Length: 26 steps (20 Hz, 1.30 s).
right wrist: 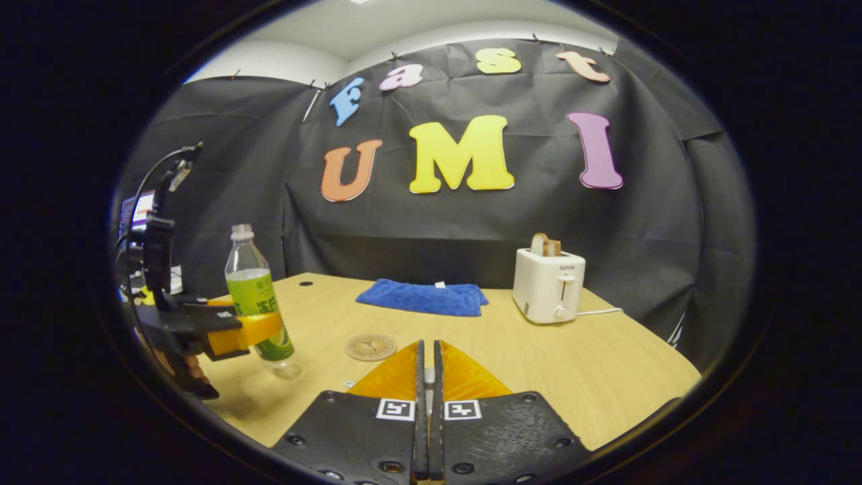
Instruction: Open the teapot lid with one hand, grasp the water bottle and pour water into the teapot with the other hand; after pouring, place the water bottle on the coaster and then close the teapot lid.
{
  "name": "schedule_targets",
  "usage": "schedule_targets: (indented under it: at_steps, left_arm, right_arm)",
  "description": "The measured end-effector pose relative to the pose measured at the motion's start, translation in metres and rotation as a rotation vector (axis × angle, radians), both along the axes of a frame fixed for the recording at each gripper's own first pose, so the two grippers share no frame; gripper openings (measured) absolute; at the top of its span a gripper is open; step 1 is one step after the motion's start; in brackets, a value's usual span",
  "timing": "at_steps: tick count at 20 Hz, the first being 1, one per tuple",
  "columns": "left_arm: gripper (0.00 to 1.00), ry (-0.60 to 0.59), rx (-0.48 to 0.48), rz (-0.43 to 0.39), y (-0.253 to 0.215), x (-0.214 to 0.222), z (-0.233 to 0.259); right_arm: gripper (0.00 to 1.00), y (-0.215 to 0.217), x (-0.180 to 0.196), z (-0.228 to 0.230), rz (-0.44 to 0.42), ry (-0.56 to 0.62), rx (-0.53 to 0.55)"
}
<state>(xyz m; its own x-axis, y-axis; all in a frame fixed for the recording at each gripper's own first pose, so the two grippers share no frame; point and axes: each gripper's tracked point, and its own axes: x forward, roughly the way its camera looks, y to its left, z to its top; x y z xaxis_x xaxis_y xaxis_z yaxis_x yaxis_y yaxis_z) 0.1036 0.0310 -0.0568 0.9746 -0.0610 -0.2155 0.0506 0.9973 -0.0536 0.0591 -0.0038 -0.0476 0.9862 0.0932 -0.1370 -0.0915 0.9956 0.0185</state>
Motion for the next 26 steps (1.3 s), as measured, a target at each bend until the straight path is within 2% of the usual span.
schedule_targets:
  at_steps: [7,12,16,17,19,26]
  left_arm:
    - [0.77,-0.056,-0.046,-0.071,-0.026,0.047,0.038]
    - [0.77,-0.035,-0.062,-0.116,-0.046,0.071,0.033]
    - [0.77,-0.005,-0.037,-0.132,-0.052,0.074,0.027]
    - [0.77,0.000,-0.003,-0.128,-0.049,0.074,0.026]
    - [0.76,-0.002,0.127,-0.113,-0.036,0.070,0.025]
    - [0.75,-0.059,0.808,-0.072,0.015,0.054,0.036]
  right_arm:
    - [0.01,-0.012,-0.004,-0.002,-0.012,0.005,-0.002]
    - [0.01,-0.017,-0.001,-0.004,-0.020,0.008,-0.002]
    - [0.01,-0.020,0.001,-0.008,-0.018,0.018,0.000]
    - [0.01,-0.020,0.002,-0.009,-0.016,0.019,0.002]
    - [0.01,-0.019,0.002,-0.009,-0.013,0.020,0.004]
    - [0.01,-0.020,-0.001,-0.009,-0.010,0.007,0.006]
